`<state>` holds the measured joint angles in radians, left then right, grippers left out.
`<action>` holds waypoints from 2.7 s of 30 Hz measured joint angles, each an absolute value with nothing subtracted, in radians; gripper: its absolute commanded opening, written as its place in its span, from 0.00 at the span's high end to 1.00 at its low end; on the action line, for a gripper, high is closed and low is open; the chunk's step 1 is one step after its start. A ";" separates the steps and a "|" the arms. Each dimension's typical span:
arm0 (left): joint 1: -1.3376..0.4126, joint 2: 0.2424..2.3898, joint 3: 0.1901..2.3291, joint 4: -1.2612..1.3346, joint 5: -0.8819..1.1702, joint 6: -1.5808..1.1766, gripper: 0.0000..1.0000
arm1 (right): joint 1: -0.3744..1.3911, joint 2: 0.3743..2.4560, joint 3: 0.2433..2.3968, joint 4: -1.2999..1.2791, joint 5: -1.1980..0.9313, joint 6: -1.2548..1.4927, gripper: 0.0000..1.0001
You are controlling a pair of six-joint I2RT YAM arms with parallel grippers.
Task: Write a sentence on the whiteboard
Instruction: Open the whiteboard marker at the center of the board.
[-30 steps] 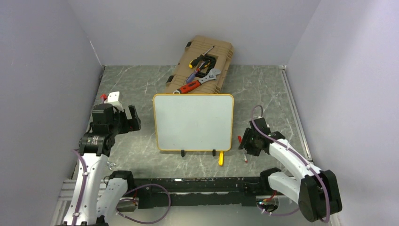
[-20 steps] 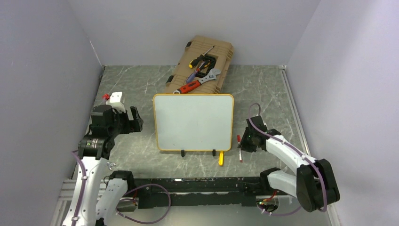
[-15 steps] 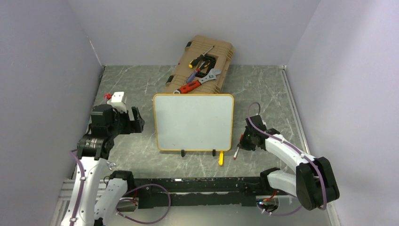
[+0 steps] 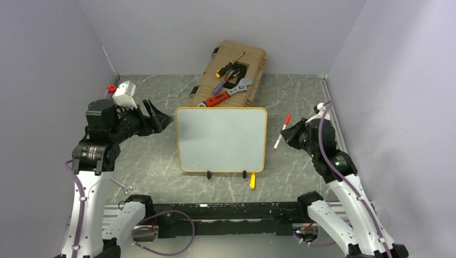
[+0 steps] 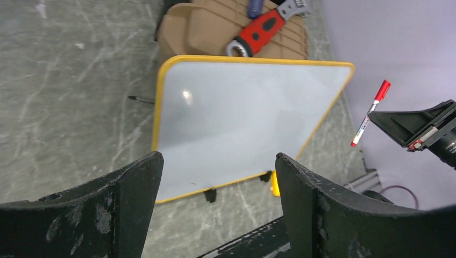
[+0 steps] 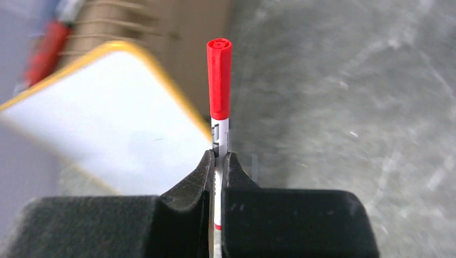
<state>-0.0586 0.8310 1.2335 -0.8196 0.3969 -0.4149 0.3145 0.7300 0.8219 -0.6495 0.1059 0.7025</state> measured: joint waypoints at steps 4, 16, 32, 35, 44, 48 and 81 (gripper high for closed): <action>-0.073 0.868 1.250 -0.793 0.449 -0.479 0.18 | 0.321 0.725 0.904 -0.577 -0.077 0.608 1.00; -0.422 0.963 1.225 -0.533 0.474 -0.703 0.14 | 0.753 0.970 1.047 -0.414 -0.255 0.468 1.00; -0.518 1.095 1.153 -0.380 0.470 -0.807 0.51 | 0.907 1.135 1.117 -0.297 -0.246 0.470 1.00; -0.522 1.097 1.153 -0.380 0.470 -0.807 0.52 | 0.907 1.135 1.118 -0.293 -0.242 0.470 1.00; -0.536 1.093 1.127 -0.348 0.482 -0.835 0.92 | 0.907 1.136 1.117 -0.292 -0.237 0.471 1.00; -0.542 1.092 1.127 -0.331 0.494 -0.853 1.00 | 0.907 1.135 1.117 -0.298 -0.233 0.471 1.00; -0.543 0.959 1.020 -0.297 0.368 -1.017 1.00 | 0.951 1.147 1.063 -0.223 -0.297 0.544 0.81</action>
<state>-0.5430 0.9592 1.0203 -0.2970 0.3683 -1.0168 0.9512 1.1473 1.0630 -0.2226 -0.2974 0.5438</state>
